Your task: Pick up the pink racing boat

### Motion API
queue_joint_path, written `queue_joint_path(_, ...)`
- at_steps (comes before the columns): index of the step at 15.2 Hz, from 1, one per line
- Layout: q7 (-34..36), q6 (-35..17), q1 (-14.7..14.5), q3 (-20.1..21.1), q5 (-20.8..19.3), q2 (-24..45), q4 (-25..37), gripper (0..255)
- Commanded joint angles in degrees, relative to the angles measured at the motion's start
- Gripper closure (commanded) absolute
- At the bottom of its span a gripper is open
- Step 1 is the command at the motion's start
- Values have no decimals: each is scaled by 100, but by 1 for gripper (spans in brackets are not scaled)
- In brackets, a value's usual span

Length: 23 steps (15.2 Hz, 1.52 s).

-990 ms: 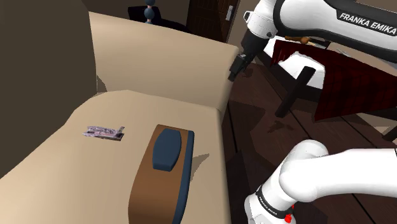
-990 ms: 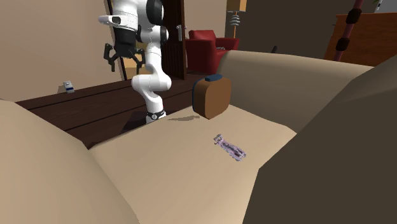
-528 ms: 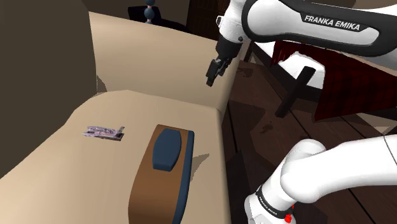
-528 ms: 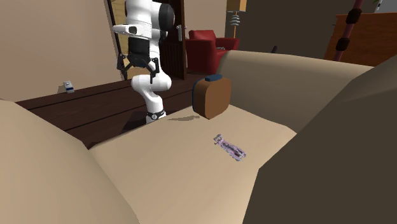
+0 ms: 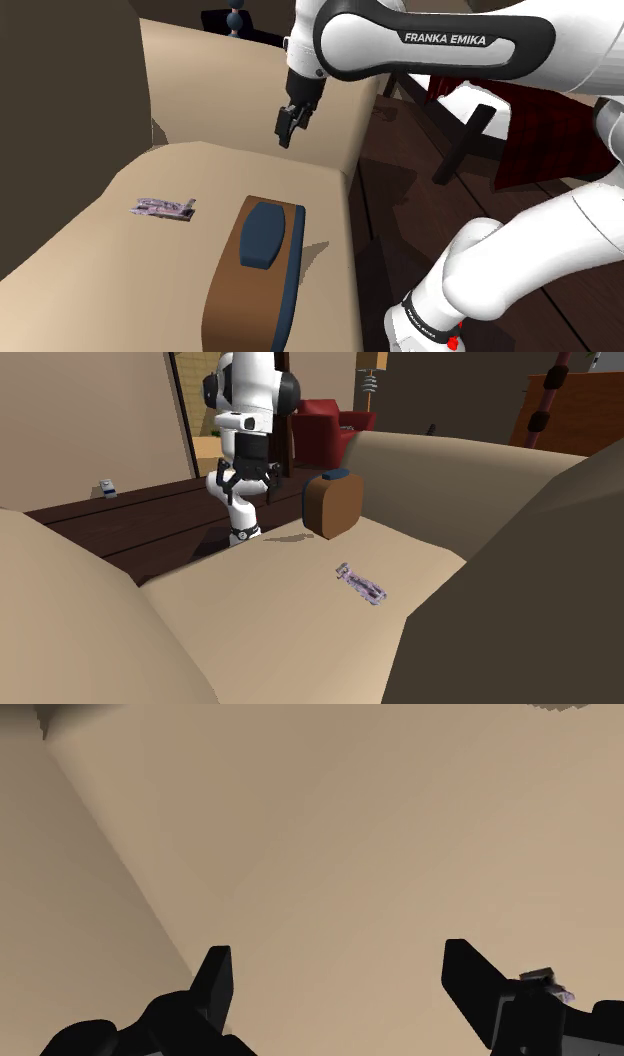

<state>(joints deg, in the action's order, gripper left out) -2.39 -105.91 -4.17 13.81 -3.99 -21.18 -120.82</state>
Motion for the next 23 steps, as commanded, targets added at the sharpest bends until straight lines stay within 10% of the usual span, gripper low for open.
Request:
queue_joint_path(1,83,-88,-51,145,-38,383,220,0)
queue_joint_path(23,1031,311,-1456,1115,-1391,4888,4013,0)
